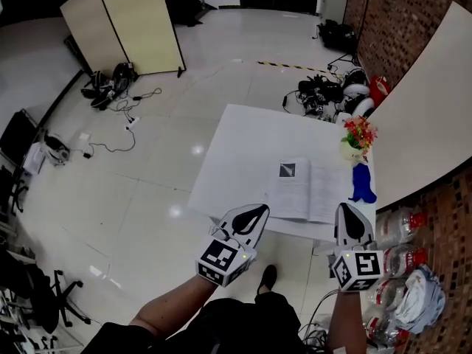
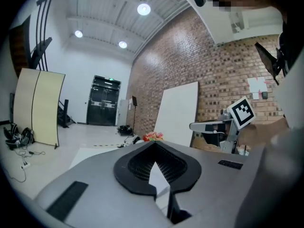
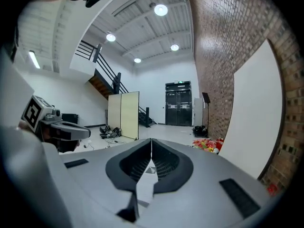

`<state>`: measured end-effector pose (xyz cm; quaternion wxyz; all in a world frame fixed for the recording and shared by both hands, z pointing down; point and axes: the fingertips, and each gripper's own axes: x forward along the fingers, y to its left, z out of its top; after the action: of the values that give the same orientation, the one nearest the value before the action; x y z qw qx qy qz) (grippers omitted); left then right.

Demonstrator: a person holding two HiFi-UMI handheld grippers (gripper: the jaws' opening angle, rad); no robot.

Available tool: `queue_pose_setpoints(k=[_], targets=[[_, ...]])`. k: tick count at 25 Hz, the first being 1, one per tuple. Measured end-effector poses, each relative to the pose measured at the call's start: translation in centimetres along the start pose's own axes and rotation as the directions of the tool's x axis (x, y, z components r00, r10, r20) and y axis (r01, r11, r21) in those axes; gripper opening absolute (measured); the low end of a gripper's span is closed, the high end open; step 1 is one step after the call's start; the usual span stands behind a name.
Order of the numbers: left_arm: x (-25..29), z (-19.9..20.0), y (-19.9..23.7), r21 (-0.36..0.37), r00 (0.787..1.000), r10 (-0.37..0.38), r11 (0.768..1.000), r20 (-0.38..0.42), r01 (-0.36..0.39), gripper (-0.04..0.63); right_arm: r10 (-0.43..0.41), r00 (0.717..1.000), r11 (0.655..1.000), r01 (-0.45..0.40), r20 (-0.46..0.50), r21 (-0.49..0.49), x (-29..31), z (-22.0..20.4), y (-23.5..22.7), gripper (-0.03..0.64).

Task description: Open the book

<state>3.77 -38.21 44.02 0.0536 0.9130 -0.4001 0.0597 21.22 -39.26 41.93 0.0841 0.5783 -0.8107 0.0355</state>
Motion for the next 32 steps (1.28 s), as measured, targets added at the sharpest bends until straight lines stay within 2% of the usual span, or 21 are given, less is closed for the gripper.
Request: queue_pose_setpoints(k=[4, 11, 17, 24, 28, 32], targets=[[-7.0, -0.4, -1.7, 0.008, 0.999, -0.040, 0.999, 0.027, 0.039, 0.002, -0.010, 0.999, 1.000, 0.010, 0.042, 0.000, -5.4, 1.4, 5.6, 0.002], [-16.7, -0.5, -4.4, -0.055, 0.998, -0.021, 0.998, 0.053, 0.024, 0.002, 0.037, 0.998, 0.999, -0.038, 0.042, 0.022, -14.2, 2.5, 13.3, 0.002], [-21.4, 0.6, -10.5, -0.013, 0.996, -0.022, 1.000, 0.081, 0.023, 0.002, 0.049, 0.994, 0.999, -0.050, 0.101, 0.004, -22.2, 3.3, 14.7, 0.002], [-26.1, 1.6, -22.4, -0.007, 0.993, 0.029, 1.000, 0.116, -0.028, 0.002, 0.148, 0.978, 0.989, -0.145, 0.144, -0.027, -33.9, 2.1, 14.8, 0.002], [-28.2, 1.7, -29.1, -0.003, 0.994, 0.033, 0.999, 0.101, -0.033, 0.002, 0.174, 0.975, 0.985, -0.170, 0.137, -0.039, -39.4, 1.6, 13.9, 0.002], [-32.7, 1.7, -32.3, -0.010, 0.994, 0.061, 0.998, 0.088, -0.061, 0.002, 0.206, 0.966, 0.979, -0.204, 0.158, -0.029, -43.8, 2.1, 16.0, 0.002]])
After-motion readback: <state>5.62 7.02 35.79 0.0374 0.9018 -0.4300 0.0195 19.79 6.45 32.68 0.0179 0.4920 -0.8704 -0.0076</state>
